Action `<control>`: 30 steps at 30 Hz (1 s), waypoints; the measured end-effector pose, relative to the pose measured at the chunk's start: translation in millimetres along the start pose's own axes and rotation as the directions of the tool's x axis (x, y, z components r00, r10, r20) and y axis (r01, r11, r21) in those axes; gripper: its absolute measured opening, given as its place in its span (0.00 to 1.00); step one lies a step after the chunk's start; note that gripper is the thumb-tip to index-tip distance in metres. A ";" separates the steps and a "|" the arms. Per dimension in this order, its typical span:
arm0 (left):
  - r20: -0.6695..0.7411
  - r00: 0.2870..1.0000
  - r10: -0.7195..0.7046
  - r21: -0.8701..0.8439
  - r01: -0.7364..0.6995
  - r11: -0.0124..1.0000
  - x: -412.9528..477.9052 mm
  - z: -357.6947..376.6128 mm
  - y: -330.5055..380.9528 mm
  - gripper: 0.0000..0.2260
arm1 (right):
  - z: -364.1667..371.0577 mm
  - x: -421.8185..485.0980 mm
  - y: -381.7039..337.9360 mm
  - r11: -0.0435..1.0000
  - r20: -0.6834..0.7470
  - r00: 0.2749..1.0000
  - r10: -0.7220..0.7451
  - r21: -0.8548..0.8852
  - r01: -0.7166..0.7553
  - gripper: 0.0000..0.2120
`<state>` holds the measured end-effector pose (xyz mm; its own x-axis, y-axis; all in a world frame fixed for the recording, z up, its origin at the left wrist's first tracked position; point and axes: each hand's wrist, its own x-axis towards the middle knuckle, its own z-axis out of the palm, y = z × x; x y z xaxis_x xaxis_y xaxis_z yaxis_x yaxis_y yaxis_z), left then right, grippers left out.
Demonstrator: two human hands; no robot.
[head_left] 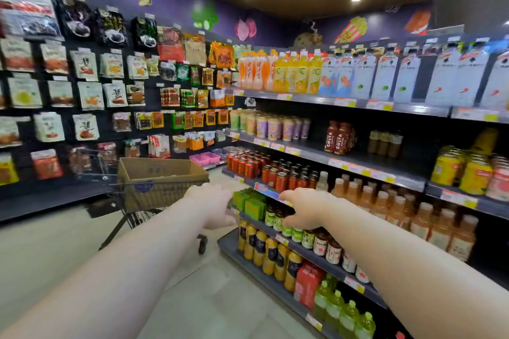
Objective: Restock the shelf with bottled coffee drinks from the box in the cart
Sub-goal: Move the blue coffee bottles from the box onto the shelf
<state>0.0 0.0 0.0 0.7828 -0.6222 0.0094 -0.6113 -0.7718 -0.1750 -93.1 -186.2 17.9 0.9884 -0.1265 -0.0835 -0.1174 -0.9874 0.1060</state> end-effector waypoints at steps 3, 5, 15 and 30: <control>0.010 1.000 -0.027 -0.003 0.027 1.000 18.7 14.5 -25.6 0.30 | 1.2 35.7 -12.8 1.000 0.028 0.999 -0.017 -0.016 0.018 0.29; 0.006 0.999 -0.047 -0.007 0.047 0.999 34.7 26.2 -40.5 0.29 | 3.0 62.4 -19.6 0.999 0.055 0.998 -0.032 -0.028 0.034 0.28; 0.046 0.985 -0.165 0.017 0.164 0.986 141.3 58.4 -108.4 0.27 | 8.8 225.4 -23.8 0.983 0.061 0.982 -0.181 0.026 0.179 0.30; 0.108 0.931 -0.350 -0.077 0.359 0.930 318.4 96.5 -196.3 0.29 | 13.3 475.3 -14.4 0.925 0.097 0.921 -0.378 -0.001 0.379 0.29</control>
<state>380.4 -33.9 -57.6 0.9549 -0.2948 -0.0363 -0.2969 -0.9512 -0.0839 377.1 -233.4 -36.5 0.9453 0.2472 -0.2127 0.2665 -0.9615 0.0671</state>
